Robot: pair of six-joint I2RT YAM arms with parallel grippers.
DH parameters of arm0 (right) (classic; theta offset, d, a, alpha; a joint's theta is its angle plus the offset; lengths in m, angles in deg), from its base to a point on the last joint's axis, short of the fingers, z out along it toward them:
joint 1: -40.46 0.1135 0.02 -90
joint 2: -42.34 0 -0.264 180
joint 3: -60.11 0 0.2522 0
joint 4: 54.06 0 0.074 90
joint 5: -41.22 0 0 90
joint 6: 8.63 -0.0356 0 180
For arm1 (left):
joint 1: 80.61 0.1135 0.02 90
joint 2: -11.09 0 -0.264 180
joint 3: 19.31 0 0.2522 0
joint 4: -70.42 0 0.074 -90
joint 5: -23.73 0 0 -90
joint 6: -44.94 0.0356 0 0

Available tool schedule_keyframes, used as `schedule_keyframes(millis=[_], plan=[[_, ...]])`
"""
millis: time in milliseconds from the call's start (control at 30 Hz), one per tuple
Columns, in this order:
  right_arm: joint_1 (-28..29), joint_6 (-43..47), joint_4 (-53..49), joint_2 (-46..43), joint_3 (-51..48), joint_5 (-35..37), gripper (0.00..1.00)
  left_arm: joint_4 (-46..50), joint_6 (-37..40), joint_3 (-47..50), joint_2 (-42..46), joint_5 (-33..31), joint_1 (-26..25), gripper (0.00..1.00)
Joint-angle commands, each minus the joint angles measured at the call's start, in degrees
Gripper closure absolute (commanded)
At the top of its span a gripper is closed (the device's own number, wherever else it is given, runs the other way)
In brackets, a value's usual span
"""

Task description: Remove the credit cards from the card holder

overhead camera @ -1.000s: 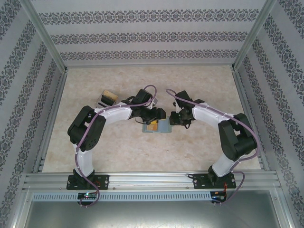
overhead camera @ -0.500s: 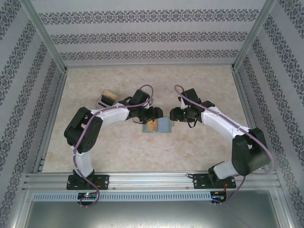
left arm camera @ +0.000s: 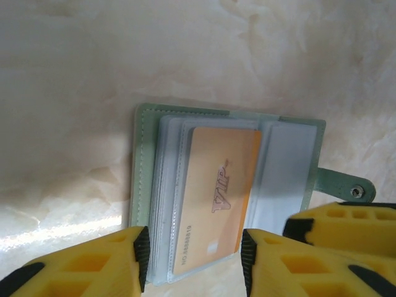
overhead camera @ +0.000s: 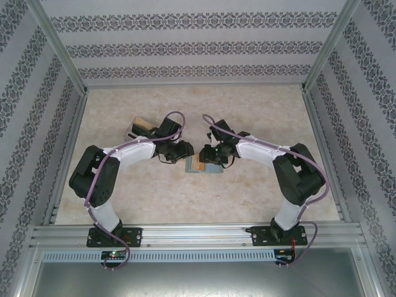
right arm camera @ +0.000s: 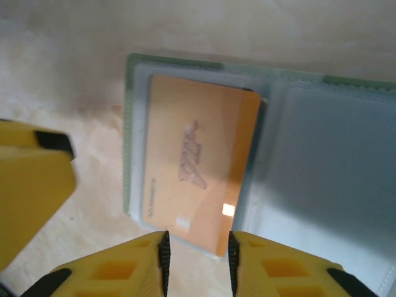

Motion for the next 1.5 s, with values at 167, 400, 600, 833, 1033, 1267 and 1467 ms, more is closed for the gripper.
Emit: schedule_keyframes(millis=[167,400,600,833,1033,1267,1467], plan=[[-1.80,-5.03,4.21,2.12,-0.29,-1.42,0.77,-1.94,0.60,0.19,-2.20,4.13,0.25,0.72],[-3.80,-5.12,6.81,3.76,-1.32,-4.64,0.81,-1.56,1.70,-1.21,-4.45,5.38,0.19,0.78],[-5.06,-5.84,9.32,4.91,-2.38,-7.59,0.83,-2.67,0.72,-1.37,-5.80,6.31,0.19,0.83],[-5.68,-4.71,8.93,5.39,-2.81,-7.33,0.82,-2.95,0.23,-2.15,-6.50,6.08,0.19,0.86],[-5.81,-3.83,8.26,6.93,-2.69,-7.97,0.80,-1.15,0.39,-2.56,-8.00,5.13,0.19,0.86],[-6.04,-2.25,9.47,7.36,-2.75,-10.42,0.81,-0.41,0.14,-1.44,-8.71,4.28,0.22,0.87],[-6.64,-1.01,10.86,6.94,-2.90,-11.98,0.81,0.20,0.23,-0.74,-9.15,3.59,0.19,0.87]])
